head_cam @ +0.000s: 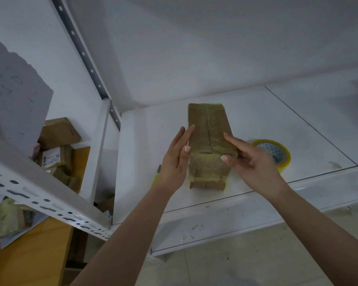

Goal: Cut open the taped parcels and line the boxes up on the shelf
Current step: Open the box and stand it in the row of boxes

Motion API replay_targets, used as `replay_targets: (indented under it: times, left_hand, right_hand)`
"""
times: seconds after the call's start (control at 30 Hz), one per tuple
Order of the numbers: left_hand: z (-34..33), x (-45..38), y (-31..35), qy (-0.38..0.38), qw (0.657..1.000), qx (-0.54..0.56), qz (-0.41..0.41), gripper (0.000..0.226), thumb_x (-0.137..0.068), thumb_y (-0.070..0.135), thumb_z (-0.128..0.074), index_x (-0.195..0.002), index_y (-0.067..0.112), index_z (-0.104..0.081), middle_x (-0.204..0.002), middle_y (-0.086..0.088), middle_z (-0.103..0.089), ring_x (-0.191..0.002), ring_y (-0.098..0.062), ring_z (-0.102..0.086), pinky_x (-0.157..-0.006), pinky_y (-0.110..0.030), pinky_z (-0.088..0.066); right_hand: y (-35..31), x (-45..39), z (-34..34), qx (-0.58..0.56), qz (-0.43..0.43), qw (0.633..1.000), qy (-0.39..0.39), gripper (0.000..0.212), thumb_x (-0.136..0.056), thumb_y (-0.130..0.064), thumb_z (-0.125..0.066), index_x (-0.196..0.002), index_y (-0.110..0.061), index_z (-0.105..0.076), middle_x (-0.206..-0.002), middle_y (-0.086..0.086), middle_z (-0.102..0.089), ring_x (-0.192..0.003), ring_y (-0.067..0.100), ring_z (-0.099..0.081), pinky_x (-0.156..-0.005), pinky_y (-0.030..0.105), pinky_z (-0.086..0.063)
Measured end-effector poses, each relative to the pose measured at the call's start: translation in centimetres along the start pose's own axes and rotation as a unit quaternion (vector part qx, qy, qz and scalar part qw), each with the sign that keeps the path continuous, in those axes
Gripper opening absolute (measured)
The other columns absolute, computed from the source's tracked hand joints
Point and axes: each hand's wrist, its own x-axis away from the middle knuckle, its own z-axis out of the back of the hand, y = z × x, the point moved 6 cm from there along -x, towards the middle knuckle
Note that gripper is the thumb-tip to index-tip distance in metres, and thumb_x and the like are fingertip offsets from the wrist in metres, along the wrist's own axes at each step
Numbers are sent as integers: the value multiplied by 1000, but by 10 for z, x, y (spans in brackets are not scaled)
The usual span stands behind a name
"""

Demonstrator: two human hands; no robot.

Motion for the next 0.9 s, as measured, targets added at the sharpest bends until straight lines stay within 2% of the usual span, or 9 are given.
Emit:
replay_targets:
  times: [0.1, 0.27, 0.37, 0.43, 0.53, 0.67, 0.73, 0.83, 0.9]
  left_hand:
    - [-2, -5, 16, 44, 998, 35, -30, 71, -97, 62, -16, -139, 15, -48, -150, -12, -41, -146, -8, -25, -113, -14, -23]
    - [-3, -14, 42, 46, 993, 44, -96, 60, -96, 62, -20, -121, 18, -50, -139, -11, -46, -142, 3, -23, -108, -11, -24]
    - [-1, -15, 48, 69, 993, 16, -91, 55, -94, 61, -26, -114, 17, -53, -135, -8, -46, -136, 5, -28, -101, -3, -26]
    - [-2, -15, 50, 84, 994, -10, -74, 59, -93, 59, -28, -113, 11, -56, -134, -5, -44, -136, -9, -36, -97, 1, -26]
    - [2, -14, 53, 105, 993, -21, -56, 50, -100, 48, -31, -109, 8, -59, -125, 2, -48, -122, -15, -48, -94, -3, -32]
    - [15, -13, 56, 134, 991, 15, -20, 33, -100, 36, -28, -104, 20, -57, -110, -1, -62, -109, -17, -57, -91, -22, -43]
    - [10, -11, 63, 125, 992, 28, -17, 34, -101, 38, -27, -105, 22, -56, -111, -2, -62, -110, -13, -57, -92, -20, -43]
    - [4, -6, 72, 141, 989, 44, -23, 42, -98, 44, -24, -106, 18, -57, -111, -3, -61, -108, -10, -56, -92, -16, -41]
    - [3, -5, 75, 153, 987, 49, -22, 41, -99, 42, -24, -106, 17, -56, -109, -5, -61, -107, -15, -57, -92, -24, -44]
  right_hand:
    - [-13, -3, 7, -40, 6, 999, 17, 60, -77, -38, -65, -134, -20, -56, -113, -17, -67, -104, -6, -65, -91, 13, -50]
    - [-31, -9, 22, -9, 15, 998, 55, 49, -79, -35, -67, -127, -23, -63, -77, -31, -68, -78, -14, -66, -70, 0, -43]
    - [-33, -9, 22, -5, 11, 998, 56, 46, -83, -30, -69, -127, -19, -64, -90, -20, -71, -79, -11, -67, -73, 3, -45]
    - [-34, -9, 18, -10, 8, 999, 51, 44, -87, -23, -68, -129, -16, -62, -96, -14, -71, -80, -12, -66, -74, 4, -46]
    - [-38, -5, 16, -45, 11, 999, 27, 46, -88, -35, -60, -132, -22, -58, -94, -21, -71, -88, -10, -66, -77, 7, -48]
    - [-42, -1, 29, -74, 28, 996, 51, 45, -95, -46, -36, -138, -38, -48, -127, -15, -63, -116, -5, -58, -100, 23, -49]
    - [-47, -3, 26, -50, 43, 996, 60, 48, -97, -48, -28, -143, -39, -40, -140, -3, -56, -135, 3, -44, -113, 29, -38]
    - [-57, -2, 16, 6, 92, 992, 87, 52, -97, -59, -17, -137, -40, -44, -138, -5, -51, -136, 16, -40, -111, 22, -27]
    - [-61, -2, 11, 49, 131, 986, 93, 65, -96, -64, -15, -134, -24, -48, -138, -4, -48, -129, 20, -42, -105, 16, -30]
